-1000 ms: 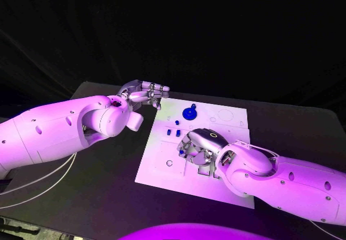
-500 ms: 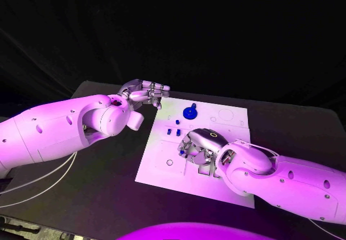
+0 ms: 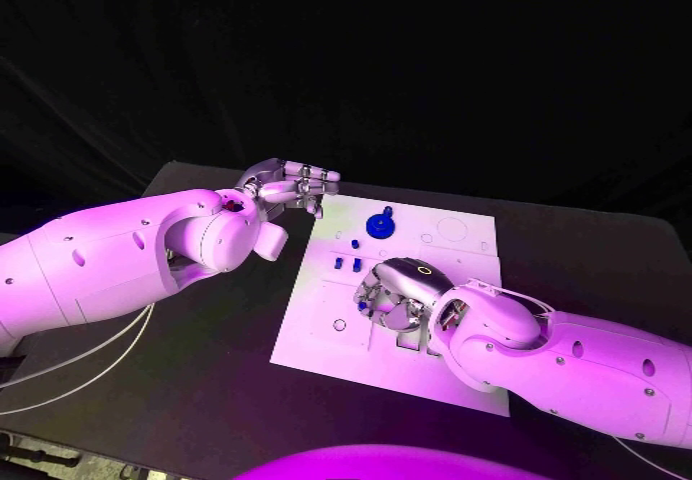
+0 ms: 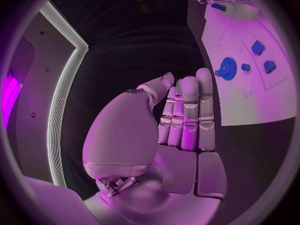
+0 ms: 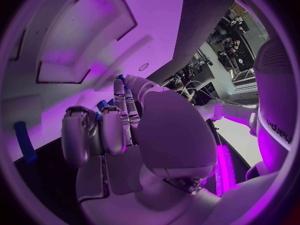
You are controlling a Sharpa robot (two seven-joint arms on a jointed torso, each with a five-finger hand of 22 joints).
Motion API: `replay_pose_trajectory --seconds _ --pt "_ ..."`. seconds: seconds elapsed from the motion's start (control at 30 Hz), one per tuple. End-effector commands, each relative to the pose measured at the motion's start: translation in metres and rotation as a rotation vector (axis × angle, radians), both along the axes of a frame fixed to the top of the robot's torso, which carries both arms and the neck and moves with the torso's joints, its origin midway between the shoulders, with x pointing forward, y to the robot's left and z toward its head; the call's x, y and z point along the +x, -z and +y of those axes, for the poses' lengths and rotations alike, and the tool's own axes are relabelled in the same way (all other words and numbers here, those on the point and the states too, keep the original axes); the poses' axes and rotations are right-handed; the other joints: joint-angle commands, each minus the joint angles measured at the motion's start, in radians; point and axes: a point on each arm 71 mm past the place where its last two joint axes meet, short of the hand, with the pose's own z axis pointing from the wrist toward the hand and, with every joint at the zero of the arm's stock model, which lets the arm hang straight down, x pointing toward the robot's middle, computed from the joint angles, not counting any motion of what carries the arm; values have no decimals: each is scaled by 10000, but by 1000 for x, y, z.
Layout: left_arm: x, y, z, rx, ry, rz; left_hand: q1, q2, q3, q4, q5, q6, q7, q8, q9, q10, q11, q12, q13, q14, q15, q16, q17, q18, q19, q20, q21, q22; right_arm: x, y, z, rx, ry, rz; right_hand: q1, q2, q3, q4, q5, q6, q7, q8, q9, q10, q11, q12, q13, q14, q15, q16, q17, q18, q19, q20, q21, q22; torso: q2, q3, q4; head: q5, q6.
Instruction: Assemble the parts on the task board
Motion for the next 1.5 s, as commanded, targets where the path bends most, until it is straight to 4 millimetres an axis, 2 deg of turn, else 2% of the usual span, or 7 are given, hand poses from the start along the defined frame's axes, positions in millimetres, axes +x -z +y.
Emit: replay_pose_trajectory --seconds 0.03,1.07,1.17,1.23,1.3,1.4,1.5 --pt "0 -1 -2 -97 172 -10 42 85 12 -49 30 -64 15 -49 -9 -96 -4 29 13 -71 29 -64 -11 128 48 -1 -44 -10 -1 0 1 -7 -130 -10 -111 9 31 8 53 76 -16 -23 16 34 11 -46 -12 425 -75 37 -15 -104 321 -52 28 2024 -3 -2 4 9 -1" --pt "-1 -1 -3 -101 265 53 32 96 -8 -48 30 -84 24 -46 -19 -137 6 61 25 -77 37 -73 -32 128 54 7 -71 -29 1 7 0 -714 -88 266 -307 -6 -27 7 44 15 -2 -69 15 -5 27 -103 -27 415 -63 15 -59 -89 286 -46 -47 2002 -11 -5 -7 -20 -19" --pt "-1 -1 -3 -104 274 55 32 96 -8 -48 30 -84 24 -46 -19 -137 6 61 25 -77 37 -73 -32 128 54 7 -71 -29 1 7 0 -705 -67 282 -514 -101 -128 46 56 -331 97 -250 -62 -110 96 -177 -52 410 -11 9 -75 -84 268 -17 -89 1991 -19 -9 -2 -24 -18" --pt "-1 -1 -3 -107 284 58 32 96 -8 -48 30 -84 24 -46 -19 -137 6 61 25 -77 37 -73 -32 128 54 7 -71 -29 2 7 -1 -675 -22 259 -635 -171 -201 51 107 -772 121 -303 -163 -199 116 -229 -67 404 26 1 -95 -74 247 12 -138 1976 -18 -7 -2 -33 0" --pt "-1 -1 -3 -108 291 64 32 96 -8 -48 30 -84 24 -46 -19 -137 6 61 25 -77 37 -73 -32 128 54 7 -71 -29 2 6 -1 -627 35 195 -716 -229 -264 37 104 -1273 60 -301 -276 -281 92 -260 -74 397 13 -10 -120 -60 224 21 -193 1960 -14 -4 -2 -37 6" --pt "-1 -1 -3 -113 298 74 32 96 -8 -48 30 -84 24 -46 -19 -137 6 61 25 -77 37 -73 -32 128 54 7 -71 -29 2 4 -4 -506 138 61 -786 -284 -347 2 51 -1703 14 -294 -369 -356 52 -270 -69 390 -23 -22 -146 -50 210 2 -239 1948 -14 1 -4 -49 25" --pt "-1 -1 -3 -119 304 83 32 96 -8 -48 30 -84 24 -46 -19 -137 6 61 25 -77 37 -73 -32 128 54 7 -71 -29 1 3 -6 -408 190 -25 -798 -294 -367 -8 38 -1781 -7 -292 -385 -367 48 -266 -65 388 -35 -27 -156 -47 205 -2 -253 1945 -18 0 -10 -67 51"
